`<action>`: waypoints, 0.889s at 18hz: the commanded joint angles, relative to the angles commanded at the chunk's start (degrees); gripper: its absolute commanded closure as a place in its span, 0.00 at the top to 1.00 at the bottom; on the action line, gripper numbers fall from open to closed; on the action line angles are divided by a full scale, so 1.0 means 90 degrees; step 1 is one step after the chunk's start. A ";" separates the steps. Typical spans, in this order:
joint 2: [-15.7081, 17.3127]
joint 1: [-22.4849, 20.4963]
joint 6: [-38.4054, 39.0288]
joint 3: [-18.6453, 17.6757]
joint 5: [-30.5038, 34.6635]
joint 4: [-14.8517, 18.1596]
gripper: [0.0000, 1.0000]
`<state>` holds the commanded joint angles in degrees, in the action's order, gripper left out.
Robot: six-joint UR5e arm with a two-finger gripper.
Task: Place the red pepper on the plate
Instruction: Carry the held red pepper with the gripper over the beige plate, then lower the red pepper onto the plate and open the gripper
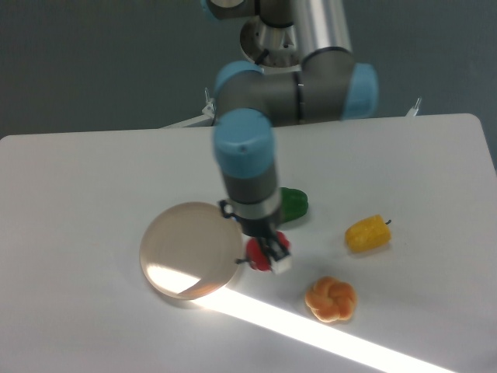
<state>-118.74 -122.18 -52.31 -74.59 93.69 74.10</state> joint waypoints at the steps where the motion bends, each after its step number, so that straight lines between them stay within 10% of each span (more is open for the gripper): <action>1: 0.0000 0.0079 0.0069 -0.0177 -0.0010 -0.0097 0.55; 5: -0.0010 0.0275 0.0069 -0.0627 -0.0302 -0.0264 0.55; 9: -0.0029 0.0324 -0.0299 -0.1028 -0.0896 -0.1306 0.55; 16: -0.0127 0.0314 -0.1248 -0.1146 -0.1074 -0.1544 0.55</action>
<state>-119.88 -119.36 -63.54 -84.90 84.03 60.21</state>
